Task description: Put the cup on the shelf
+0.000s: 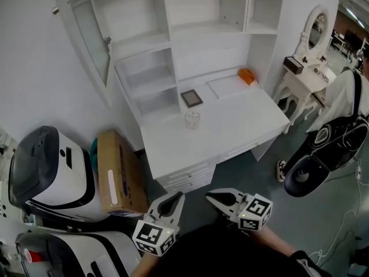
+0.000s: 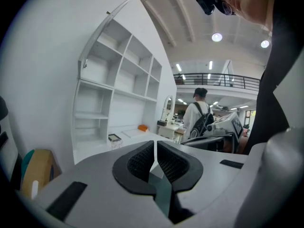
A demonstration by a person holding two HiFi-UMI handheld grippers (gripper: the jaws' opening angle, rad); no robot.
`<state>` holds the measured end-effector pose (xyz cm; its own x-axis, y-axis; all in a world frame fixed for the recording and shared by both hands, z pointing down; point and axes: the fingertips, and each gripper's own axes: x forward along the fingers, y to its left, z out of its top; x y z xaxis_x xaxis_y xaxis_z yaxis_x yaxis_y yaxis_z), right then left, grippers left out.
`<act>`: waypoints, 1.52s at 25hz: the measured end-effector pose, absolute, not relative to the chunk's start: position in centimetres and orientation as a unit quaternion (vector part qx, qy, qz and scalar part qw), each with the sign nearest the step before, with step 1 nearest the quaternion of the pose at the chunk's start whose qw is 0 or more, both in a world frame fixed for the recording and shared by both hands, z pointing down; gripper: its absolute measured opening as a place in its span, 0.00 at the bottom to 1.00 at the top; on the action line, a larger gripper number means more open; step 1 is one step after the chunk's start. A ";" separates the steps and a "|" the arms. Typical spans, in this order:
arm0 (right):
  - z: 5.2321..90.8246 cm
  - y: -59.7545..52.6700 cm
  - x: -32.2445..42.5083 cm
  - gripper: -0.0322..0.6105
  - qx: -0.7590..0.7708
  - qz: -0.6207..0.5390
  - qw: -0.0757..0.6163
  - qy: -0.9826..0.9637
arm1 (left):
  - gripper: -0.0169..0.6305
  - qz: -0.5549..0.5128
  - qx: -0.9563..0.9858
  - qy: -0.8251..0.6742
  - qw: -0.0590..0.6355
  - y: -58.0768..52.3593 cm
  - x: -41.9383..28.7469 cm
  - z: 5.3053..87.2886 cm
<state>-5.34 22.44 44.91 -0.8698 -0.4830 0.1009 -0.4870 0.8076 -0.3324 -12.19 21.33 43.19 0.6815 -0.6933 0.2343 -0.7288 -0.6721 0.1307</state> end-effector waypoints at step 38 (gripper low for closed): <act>45.3 -5.1 -3.8 0.08 0.199 0.201 0.051 -0.958 | 0.07 0.078 0.893 -0.424 0.127 -6.4 -10.3 43.7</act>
<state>-3.81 -5.12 45.33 -0.9155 -0.3614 0.1771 -0.4021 0.8395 -0.3655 -10.33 -6.40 43.66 0.6284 -0.7374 0.2477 -0.7772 -0.6085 0.1601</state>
